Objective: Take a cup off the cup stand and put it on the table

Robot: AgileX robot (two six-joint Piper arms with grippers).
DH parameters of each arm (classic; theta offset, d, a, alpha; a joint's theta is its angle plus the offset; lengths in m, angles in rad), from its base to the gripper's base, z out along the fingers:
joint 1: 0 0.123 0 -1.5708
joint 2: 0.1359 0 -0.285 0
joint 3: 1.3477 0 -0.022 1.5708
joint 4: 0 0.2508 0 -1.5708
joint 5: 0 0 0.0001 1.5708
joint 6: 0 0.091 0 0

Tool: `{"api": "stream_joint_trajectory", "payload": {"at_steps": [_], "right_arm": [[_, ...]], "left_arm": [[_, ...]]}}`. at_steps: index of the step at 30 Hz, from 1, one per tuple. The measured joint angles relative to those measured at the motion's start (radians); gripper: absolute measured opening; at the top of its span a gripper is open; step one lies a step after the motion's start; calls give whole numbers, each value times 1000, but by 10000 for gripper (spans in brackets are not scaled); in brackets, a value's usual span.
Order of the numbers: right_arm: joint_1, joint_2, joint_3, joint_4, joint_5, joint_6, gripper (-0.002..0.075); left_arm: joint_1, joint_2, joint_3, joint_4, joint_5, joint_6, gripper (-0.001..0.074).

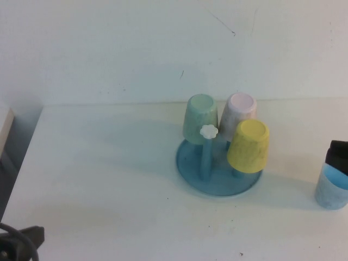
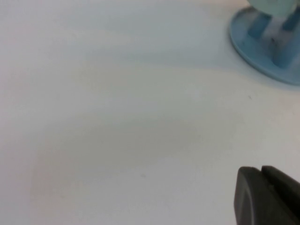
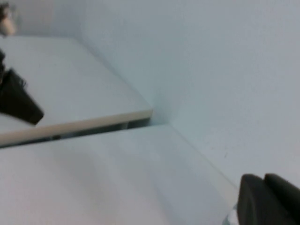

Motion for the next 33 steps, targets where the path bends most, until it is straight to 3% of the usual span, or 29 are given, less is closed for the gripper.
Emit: {"api": "stream_joint_trajectory", "payload": {"at_steps": [2, 7, 18, 25, 33], "right_arm": [[0, -9, 41, 130, -30, -85, 8], [0, -9, 112, 264, -150, -150, 0], [-2, -9, 133, 293, -206, -157, -1], [-2, -41, 190, 302, -524, -320, -1], [-2, -286, 306, 311, -632, -444, -1]], "left_arm": [[0, 0, 13, 0, 34, 0, -1], [0, 0, 22, -2, 109, 7, -1], [0, 0, 22, -8, 118, 9, -1], [0, 0, 22, -8, 120, 9, -1], [0, 0, 22, -10, 122, 9, -1]]}}
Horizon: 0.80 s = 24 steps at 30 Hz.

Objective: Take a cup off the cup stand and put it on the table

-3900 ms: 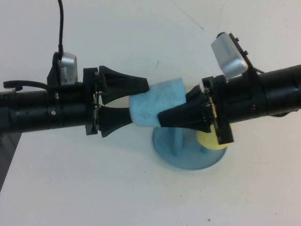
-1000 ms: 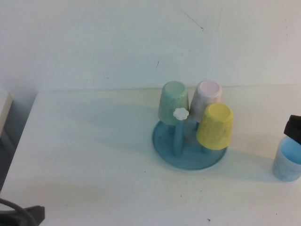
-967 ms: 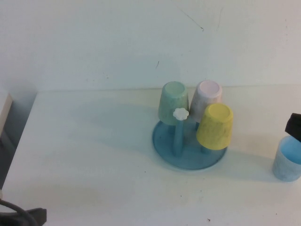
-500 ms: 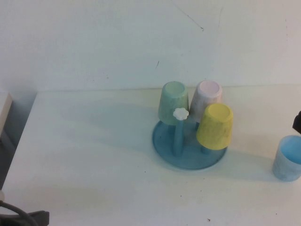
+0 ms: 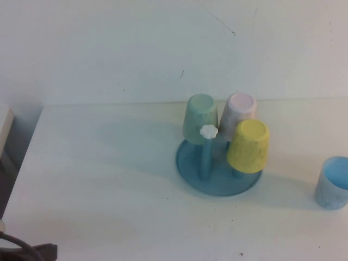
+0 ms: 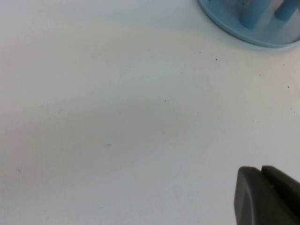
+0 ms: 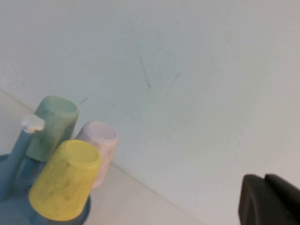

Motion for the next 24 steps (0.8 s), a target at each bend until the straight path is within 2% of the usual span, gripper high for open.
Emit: {"api": "stream_joint_trajectory", "payload": {"at_steps": [4, 6, 7, 9, 11, 14, 17, 19, 24], "right_arm": [[0, -76, 47, 16, -55, -30, -1], [0, -99, 80, -20, -80, 23, -1], [0, -118, 101, -108, -100, 113, -1], [0, -161, 146, -433, -140, 410, -1], [-16, -208, 208, -836, -157, 853, -1], [-91, -289, 279, -1250, -33, 1392, -1], [-197, -371, 300, -1505, 213, 1663, -1], [-242, -425, 306, -1611, 331, 1735, -1], [-259, -455, 318, -1677, 383, 1857, -1]], "left_arm": [[0, 0, 0, 0, 0, 0, -1], [0, 0, 0, 0, 0, 0, -1], [0, 0, 0, 0, 0, 0, -1], [0, 0, 0, 0, 0, 0, -1], [0, 0, 0, 0, 0, 0, -1], [0, 0, 0, 0, 0, 0, -1], [0, 0, 0, 0, 0, 0, -1], [0, 0, 0, 0, 0, 0, -1], [0, -1, 0, -2, 0, 0, -1]]}}
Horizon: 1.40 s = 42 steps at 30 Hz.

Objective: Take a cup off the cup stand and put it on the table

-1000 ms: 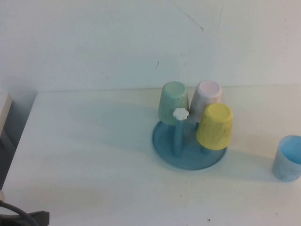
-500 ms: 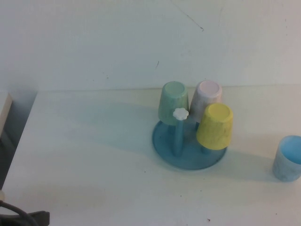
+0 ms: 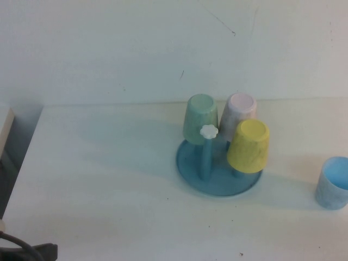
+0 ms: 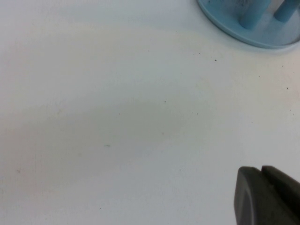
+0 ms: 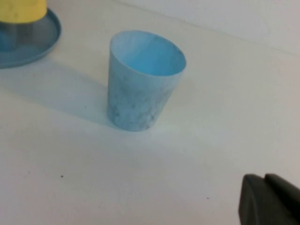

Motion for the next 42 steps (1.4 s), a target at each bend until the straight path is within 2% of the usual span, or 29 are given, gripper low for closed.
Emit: {"api": "stream_joint_trajectory", "payload": {"at_steps": [5, 14, 37, 42], "right_arm": [[43, -2, 4, -8, -24, 54, -1], [133, -2, 4, -17, -24, 40, -1], [139, -2, 4, -24, -24, -2, -1], [139, -2, 4, -24, -24, -2, -1]], "left_arm": [[0, 0, 0, -2, 0, 0, -1], [0, 0, 0, -9, 0, -4, -1], [0, 0, 4, -13, 0, -6, -1], [0, -26, 54, -77, -73, -6, -1]]}}
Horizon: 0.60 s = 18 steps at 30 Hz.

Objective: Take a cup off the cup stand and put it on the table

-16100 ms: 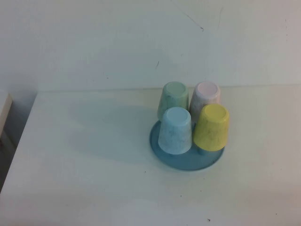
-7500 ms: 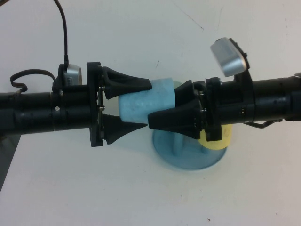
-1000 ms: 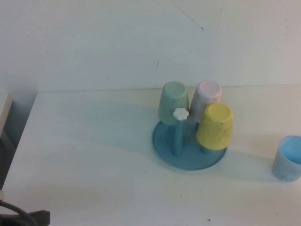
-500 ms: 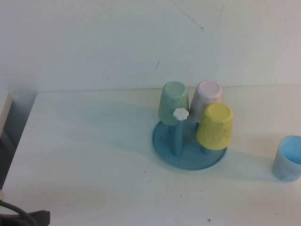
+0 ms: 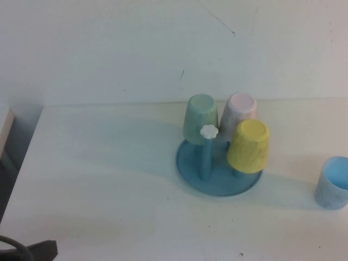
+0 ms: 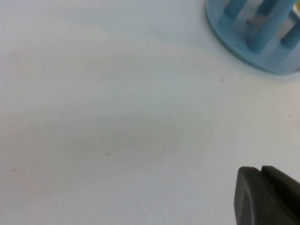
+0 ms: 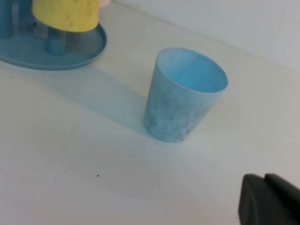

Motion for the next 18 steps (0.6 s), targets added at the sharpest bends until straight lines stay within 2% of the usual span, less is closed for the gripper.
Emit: {"api": "stream_joint_trajectory", "payload": {"at_steps": [7, 11, 14, 17, 18], "right_arm": [[0, 0, 0, 0, 0, 0, -1], [0, 0, 0, 0, -2, 0, -1], [0, 0, 0, -2, -2, 0, -1], [0, 0, 0, -2, -2, 0, -1], [0, 0, 0, -2, -2, 0, -1]], "left_arm": [[0, -165, 161, -251, -184, 70, -1], [0, -311, 227, -292, -261, 167, -1], [0, -417, 242, -161, -301, 66, -1], [0, -498, 248, 152, -324, -256, -1], [0, -521, 248, 304, -310, -414, -1]]}}
